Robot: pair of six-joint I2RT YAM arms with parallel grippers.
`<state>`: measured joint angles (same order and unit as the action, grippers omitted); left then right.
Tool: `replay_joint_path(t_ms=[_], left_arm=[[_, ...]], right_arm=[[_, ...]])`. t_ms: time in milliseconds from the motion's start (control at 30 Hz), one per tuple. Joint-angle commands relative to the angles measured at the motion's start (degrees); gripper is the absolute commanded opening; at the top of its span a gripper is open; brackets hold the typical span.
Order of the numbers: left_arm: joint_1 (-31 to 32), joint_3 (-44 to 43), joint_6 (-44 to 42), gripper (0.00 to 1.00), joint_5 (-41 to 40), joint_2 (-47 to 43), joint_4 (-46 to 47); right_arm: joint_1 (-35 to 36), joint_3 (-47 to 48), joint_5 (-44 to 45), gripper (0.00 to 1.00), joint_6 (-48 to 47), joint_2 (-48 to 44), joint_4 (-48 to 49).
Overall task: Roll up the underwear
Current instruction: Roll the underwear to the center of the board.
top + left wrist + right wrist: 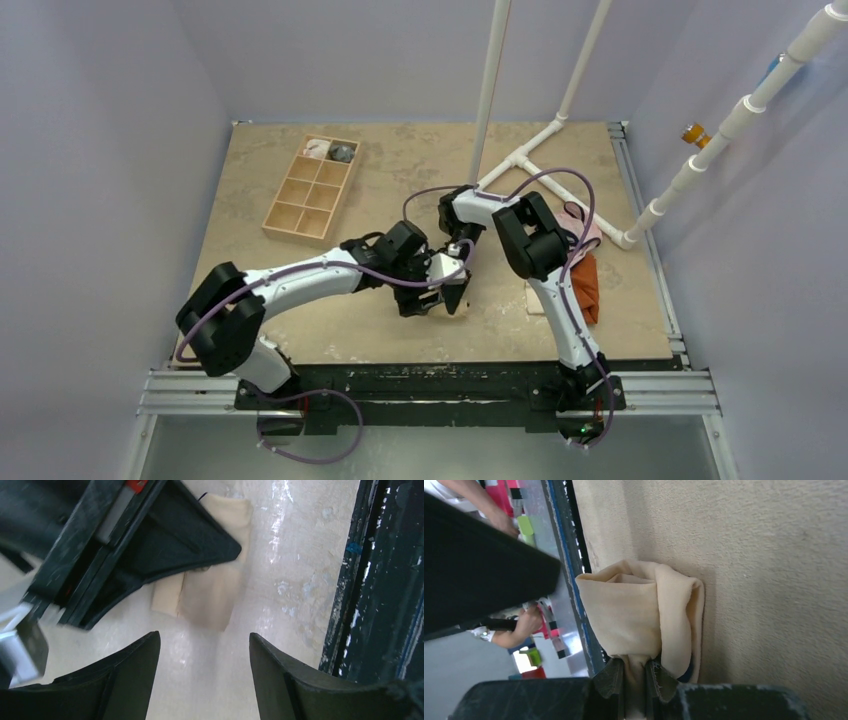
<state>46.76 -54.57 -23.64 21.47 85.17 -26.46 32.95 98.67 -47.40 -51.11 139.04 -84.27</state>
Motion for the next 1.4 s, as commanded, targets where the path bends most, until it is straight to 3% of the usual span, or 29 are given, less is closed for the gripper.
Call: replay_joint_path(t_ms=[0, 433, 700, 967, 1100, 1367], left_arm=[[4.9, -2.2, -1.1, 0.65, -5.1, 5.3, 9.3], [8.6, -3.4, -0.8, 0.66, -6.9, 11.6, 14.0], [9.3, -2.8, 2.9, 0.58, -6.0, 14.0, 16.6], [9.3, -3.6, 3.8, 0.27, -4.2, 16.9, 15.0], [9.3, -4.3, 3.1, 0.0, -3.3, 18.5, 12.5], [9.1, -6.8, 1.7, 0.0, -3.3, 22.6, 8.6]], right_arm=[[0.4, 0.1, 7.5, 0.02, -4.4, 4.0, 10.0], [0.4, 0.2, 7.7, 0.02, -4.1, 4.8, 10.2], [0.4, 0.5, 7.6, 0.02, -3.5, 4.7, 10.6], [0.1, 0.1, 7.7, 0.07, -2.2, 3.6, 11.7], [-0.7, -1.0, 8.2, 0.14, -0.7, 1.3, 13.8], [-4.7, -4.7, 8.0, 0.4, 0.1, -5.4, 15.3]])
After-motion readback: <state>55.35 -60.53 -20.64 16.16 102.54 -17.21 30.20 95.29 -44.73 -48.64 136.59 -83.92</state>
